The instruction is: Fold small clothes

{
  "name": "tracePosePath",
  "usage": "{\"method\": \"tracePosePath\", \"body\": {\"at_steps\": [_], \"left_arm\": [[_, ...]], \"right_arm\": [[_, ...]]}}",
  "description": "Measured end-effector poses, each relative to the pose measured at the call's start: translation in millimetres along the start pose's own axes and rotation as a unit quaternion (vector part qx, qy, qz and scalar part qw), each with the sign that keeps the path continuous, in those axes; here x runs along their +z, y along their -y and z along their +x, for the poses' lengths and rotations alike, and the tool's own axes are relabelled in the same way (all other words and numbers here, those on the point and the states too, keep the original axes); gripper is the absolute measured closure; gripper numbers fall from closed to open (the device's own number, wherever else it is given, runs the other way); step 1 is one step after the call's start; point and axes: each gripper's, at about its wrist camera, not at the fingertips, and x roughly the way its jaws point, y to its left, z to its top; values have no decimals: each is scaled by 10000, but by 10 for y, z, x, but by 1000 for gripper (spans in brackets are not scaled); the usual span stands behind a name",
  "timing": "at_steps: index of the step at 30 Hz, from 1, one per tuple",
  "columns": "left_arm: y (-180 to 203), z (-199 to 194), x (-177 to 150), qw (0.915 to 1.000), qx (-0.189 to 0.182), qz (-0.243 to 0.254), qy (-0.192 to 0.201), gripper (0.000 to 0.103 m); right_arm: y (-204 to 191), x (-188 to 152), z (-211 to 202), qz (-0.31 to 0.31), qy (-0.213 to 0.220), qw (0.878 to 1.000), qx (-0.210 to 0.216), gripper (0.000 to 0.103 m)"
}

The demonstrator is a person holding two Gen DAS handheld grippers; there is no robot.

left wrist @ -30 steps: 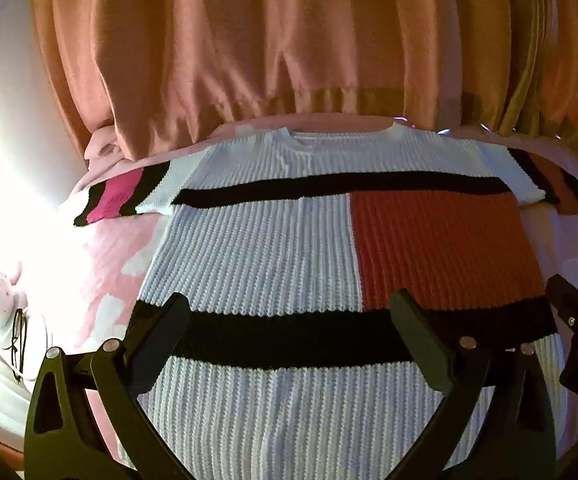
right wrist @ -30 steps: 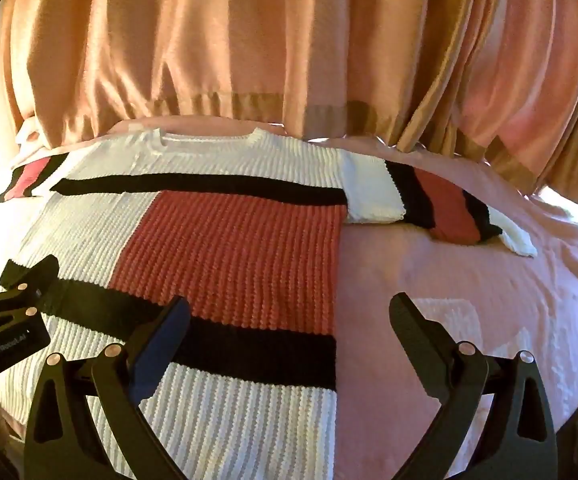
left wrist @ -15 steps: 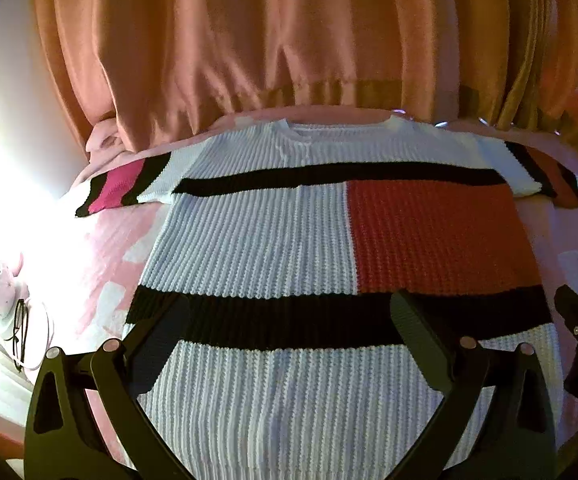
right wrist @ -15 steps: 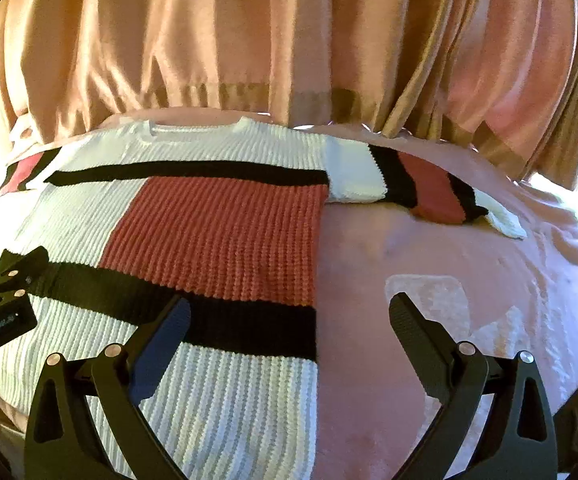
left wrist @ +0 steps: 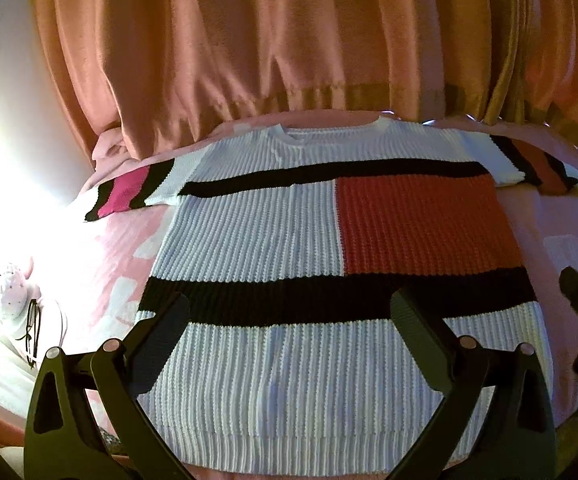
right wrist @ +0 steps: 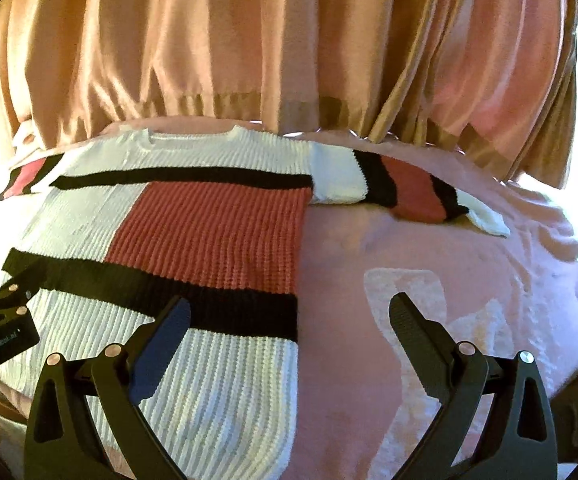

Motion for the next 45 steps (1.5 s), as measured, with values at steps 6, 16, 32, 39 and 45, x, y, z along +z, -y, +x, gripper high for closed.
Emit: {"method": "tracePosePath", "body": {"at_steps": [6, 16, 32, 39, 45], "left_arm": [[13, -79, -22, 10000, 3, -8, -10, 5], [-27, -124, -60, 9999, 61, -66, -48, 5], [-3, -151, -74, 9999, 99, -77, -32, 5], [-10, -147, -77, 9999, 100, -79, -34, 5], [-40, -133, -69, 9999, 101, -87, -42, 5]], "right_arm": [[32, 7, -103, -1, 29, 10000, -30, 5], [53, 8, -156, 8, 47, 10000, -53, 5], [40, -1, -210, -10, 79, 9999, -62, 5], [38, -5, -220, -18, 87, 9999, -68, 5], [27, -7, -209, -6, 72, 10000, -58, 5]]}}
